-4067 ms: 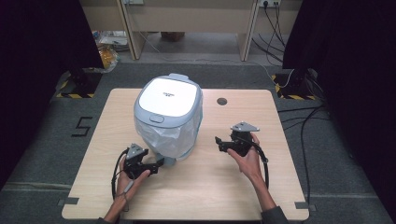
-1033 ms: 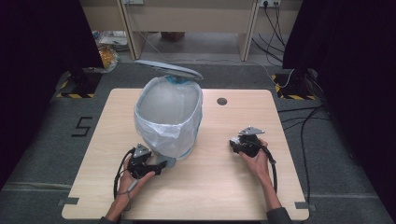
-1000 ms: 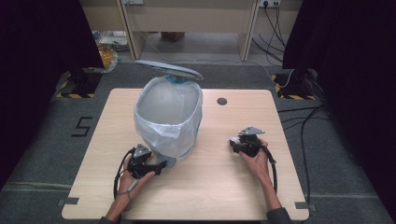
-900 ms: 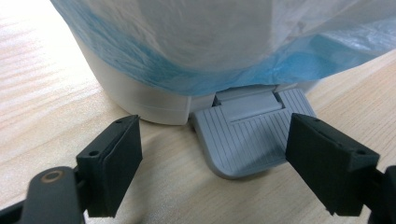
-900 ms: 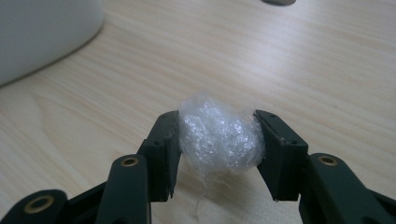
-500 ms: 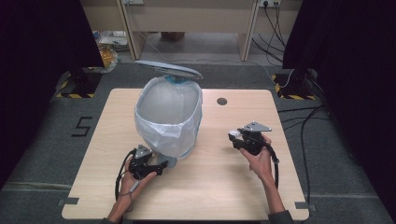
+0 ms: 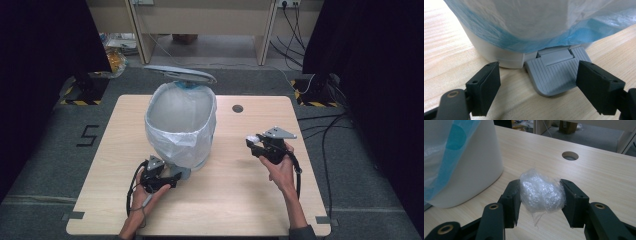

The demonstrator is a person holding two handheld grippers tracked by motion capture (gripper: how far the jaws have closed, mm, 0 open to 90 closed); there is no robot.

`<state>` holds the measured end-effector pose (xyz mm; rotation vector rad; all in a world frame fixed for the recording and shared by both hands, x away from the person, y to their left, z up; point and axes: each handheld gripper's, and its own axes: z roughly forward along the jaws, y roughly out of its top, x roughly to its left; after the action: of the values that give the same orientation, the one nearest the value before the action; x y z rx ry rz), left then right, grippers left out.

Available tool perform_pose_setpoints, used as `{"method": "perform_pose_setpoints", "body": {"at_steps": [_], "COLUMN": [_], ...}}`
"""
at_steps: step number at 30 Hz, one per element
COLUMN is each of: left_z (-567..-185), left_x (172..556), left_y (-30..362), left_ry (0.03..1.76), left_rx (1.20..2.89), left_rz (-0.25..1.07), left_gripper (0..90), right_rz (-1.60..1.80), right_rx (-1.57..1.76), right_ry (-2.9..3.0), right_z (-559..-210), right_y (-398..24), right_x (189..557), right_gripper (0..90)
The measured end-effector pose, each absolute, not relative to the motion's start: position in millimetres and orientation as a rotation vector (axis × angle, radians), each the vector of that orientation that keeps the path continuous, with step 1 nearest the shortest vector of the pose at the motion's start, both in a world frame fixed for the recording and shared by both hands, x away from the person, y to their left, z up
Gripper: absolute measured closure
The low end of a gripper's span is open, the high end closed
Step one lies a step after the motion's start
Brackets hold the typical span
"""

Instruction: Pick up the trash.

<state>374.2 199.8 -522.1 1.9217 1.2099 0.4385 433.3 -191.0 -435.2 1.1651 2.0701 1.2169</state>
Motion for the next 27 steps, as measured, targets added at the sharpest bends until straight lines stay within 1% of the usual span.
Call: {"method": "perform_pose_setpoints", "body": {"at_steps": [16,27], "left_z": [-522.3,-522.3], "left_x": [372.7,372.8], "left_y": [196.2,196.2], "left_ry": [1.229,1.229], "left_rx": [1.905,1.905], "left_rz": [0.448,0.446], "left_gripper": [18.7,18.6], "right_rz": [1.267,1.323], "right_rx": [1.155,1.115], "right_ry": [2.061,2.048], "right_z": [-422.1,-394.5], "right_y": [-189.6,-185.8], "right_x": [435.0,427.2], "right_gripper": [52.5,52.6]}}
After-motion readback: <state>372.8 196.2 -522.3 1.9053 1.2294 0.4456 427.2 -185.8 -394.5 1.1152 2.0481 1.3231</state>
